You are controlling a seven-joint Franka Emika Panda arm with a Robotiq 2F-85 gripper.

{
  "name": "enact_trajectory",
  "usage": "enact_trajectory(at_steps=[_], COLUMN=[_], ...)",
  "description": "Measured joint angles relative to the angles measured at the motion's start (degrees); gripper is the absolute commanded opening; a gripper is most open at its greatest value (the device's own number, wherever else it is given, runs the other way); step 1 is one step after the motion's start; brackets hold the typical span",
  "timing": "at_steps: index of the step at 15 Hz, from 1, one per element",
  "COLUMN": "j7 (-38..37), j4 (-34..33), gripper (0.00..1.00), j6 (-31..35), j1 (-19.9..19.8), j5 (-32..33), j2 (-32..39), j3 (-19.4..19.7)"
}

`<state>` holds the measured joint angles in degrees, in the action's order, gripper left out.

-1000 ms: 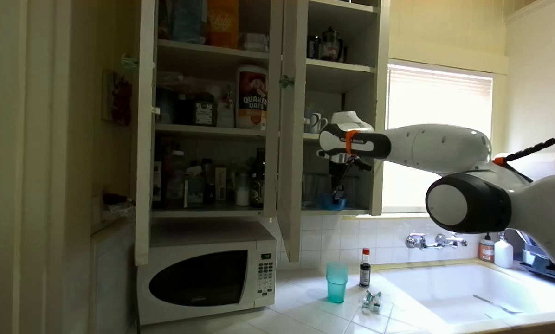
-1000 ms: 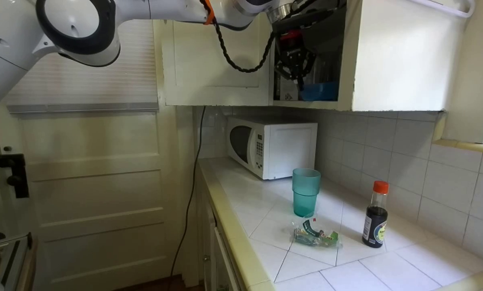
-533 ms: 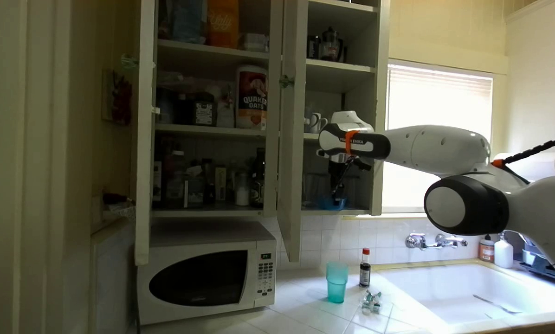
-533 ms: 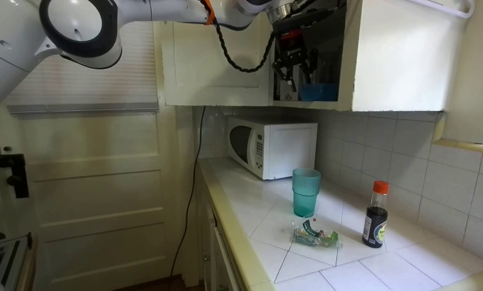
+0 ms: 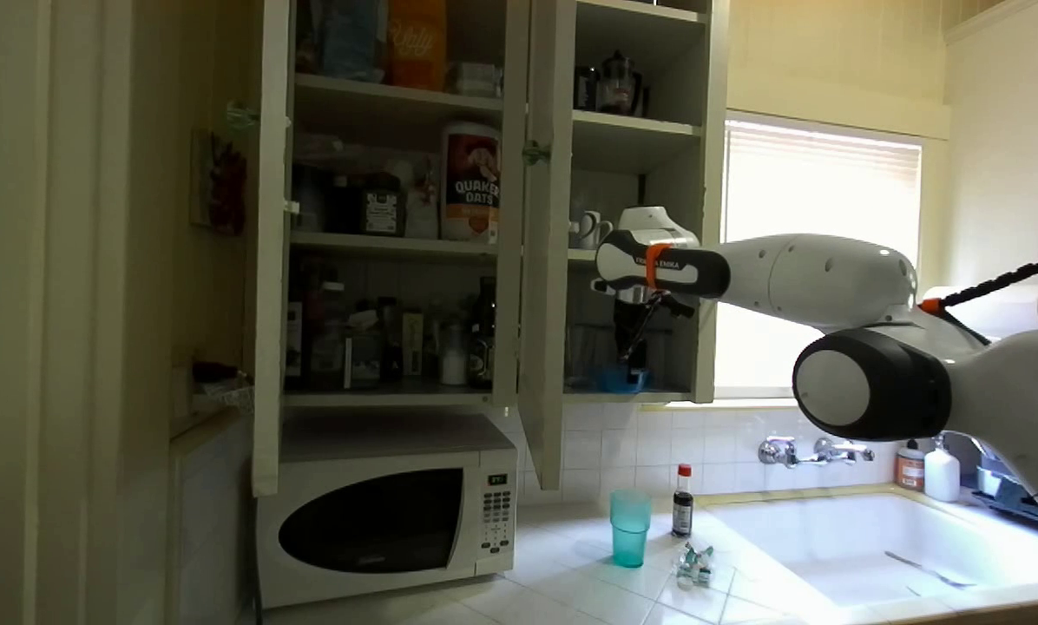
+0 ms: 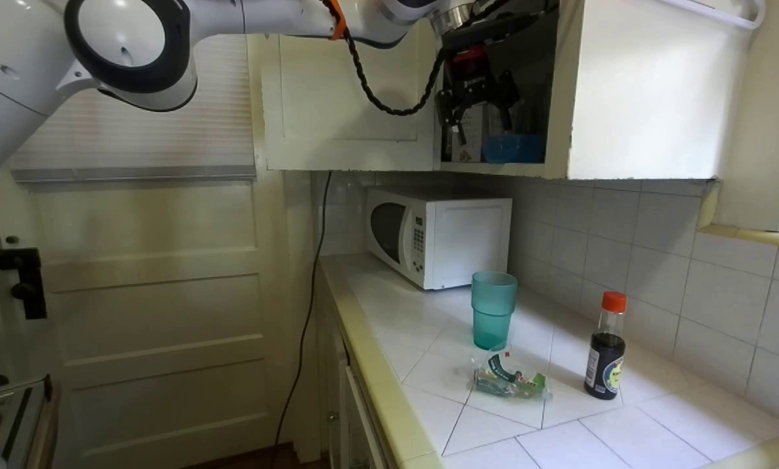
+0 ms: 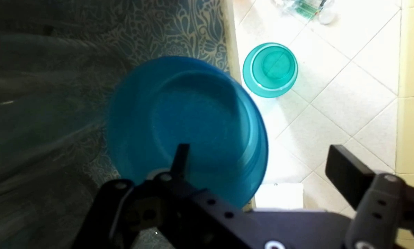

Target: Move the blue bowl to the right cabinet

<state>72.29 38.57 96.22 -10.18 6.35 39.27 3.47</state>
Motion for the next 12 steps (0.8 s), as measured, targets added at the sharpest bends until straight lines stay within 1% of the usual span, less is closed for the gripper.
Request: enact_trajectory(at_steps=[5, 7, 9, 12], j7=[0.1, -0.3, -2.2, -4.9], j4=[-0.4, -0.4, -0.1, 2.8], gripper=[1.00, 1.00, 1.00, 1.00], j6=[0.0, 0.1, 0.1, -0.3], j1=[1.2, 2.5, 4.3, 6.4], j5=[1.5, 3.4, 6.4, 9.2], j2=[-0.7, -1.4, -2.2, -4.0], j3=[0.2, 0.7, 1.7, 3.0])
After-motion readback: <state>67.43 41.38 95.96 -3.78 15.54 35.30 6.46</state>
